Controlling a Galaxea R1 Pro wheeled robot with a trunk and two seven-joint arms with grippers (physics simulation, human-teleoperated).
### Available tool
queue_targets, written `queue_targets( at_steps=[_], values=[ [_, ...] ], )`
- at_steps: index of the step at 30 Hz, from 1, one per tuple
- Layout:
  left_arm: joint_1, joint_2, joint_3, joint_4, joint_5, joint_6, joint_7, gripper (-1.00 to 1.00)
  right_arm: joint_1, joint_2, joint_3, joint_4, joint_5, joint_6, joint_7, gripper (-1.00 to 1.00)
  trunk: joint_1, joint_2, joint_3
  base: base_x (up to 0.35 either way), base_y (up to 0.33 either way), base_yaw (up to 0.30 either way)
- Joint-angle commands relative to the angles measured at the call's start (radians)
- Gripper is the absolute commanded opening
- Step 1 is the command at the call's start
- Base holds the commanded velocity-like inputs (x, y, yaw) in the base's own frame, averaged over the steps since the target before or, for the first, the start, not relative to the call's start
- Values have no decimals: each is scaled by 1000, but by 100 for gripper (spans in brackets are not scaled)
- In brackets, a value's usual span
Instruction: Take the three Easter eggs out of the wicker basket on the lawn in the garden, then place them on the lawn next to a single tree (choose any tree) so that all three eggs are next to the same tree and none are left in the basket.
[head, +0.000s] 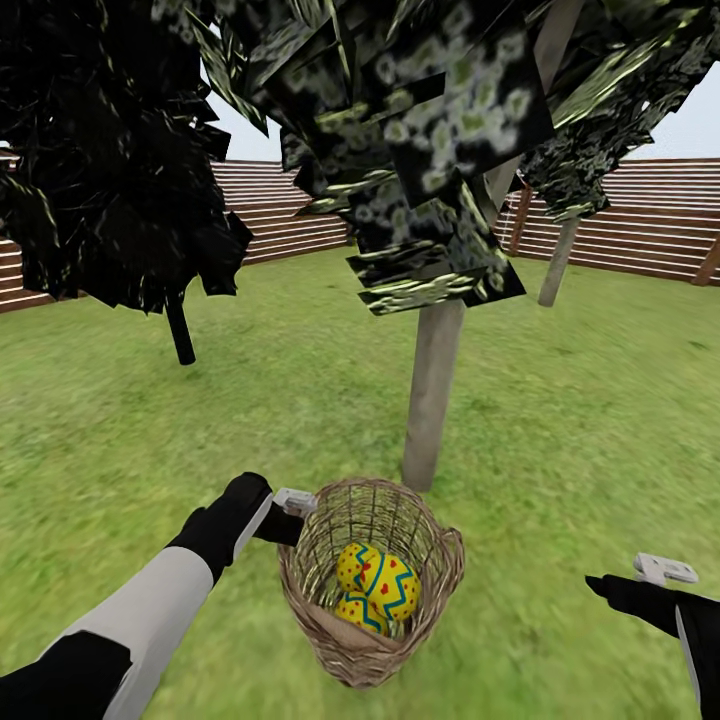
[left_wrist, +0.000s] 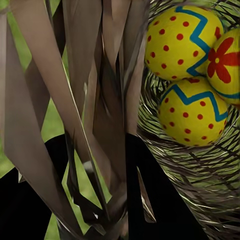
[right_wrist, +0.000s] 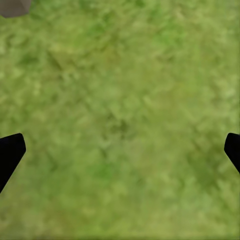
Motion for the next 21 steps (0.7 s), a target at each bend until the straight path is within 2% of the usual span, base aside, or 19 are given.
queue_targets(
  at_steps=[1,21],
  values=[
    [-1,0,-2,-1,16,5,2,-100,-1,0,-2,-1,10,3,9,100,4,-8,-4,0,0,0],
    [0,2,-2,-1,16,5,1,-100,-1,0,-2,3,10,1,9,100,80,-148,-67,0,0,0]
  ],
)
